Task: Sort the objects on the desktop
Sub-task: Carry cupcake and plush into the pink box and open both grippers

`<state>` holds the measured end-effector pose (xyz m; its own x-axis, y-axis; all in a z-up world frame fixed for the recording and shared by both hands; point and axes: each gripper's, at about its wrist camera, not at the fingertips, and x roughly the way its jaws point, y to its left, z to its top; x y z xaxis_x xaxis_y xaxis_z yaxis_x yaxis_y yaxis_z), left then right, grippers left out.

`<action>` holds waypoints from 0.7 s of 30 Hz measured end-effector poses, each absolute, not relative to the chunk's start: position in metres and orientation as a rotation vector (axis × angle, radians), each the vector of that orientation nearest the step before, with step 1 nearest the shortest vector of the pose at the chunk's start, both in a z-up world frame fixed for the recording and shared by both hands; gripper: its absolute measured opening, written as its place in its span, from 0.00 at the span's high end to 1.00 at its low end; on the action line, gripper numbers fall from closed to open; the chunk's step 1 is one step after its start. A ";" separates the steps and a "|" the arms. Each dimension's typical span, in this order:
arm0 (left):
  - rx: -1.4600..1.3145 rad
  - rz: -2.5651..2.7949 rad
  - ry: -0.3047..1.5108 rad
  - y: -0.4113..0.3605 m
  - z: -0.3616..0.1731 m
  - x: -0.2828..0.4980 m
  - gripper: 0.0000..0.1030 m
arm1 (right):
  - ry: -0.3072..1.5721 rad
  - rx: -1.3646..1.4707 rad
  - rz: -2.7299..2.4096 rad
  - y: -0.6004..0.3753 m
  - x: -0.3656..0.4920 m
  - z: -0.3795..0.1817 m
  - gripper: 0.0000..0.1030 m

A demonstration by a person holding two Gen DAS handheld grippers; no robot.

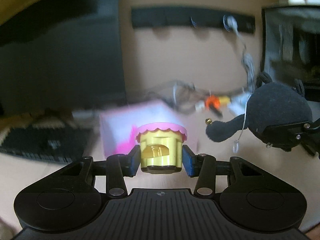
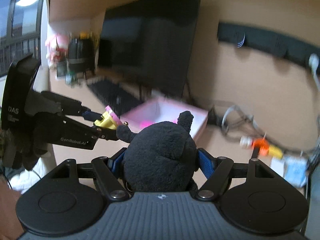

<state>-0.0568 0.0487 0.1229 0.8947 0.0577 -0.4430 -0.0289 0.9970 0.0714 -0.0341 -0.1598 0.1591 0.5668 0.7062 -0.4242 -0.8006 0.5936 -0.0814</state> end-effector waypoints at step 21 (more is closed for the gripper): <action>0.011 0.068 0.511 0.116 0.119 0.043 0.53 | 0.529 0.001 0.867 -0.087 0.084 0.172 0.28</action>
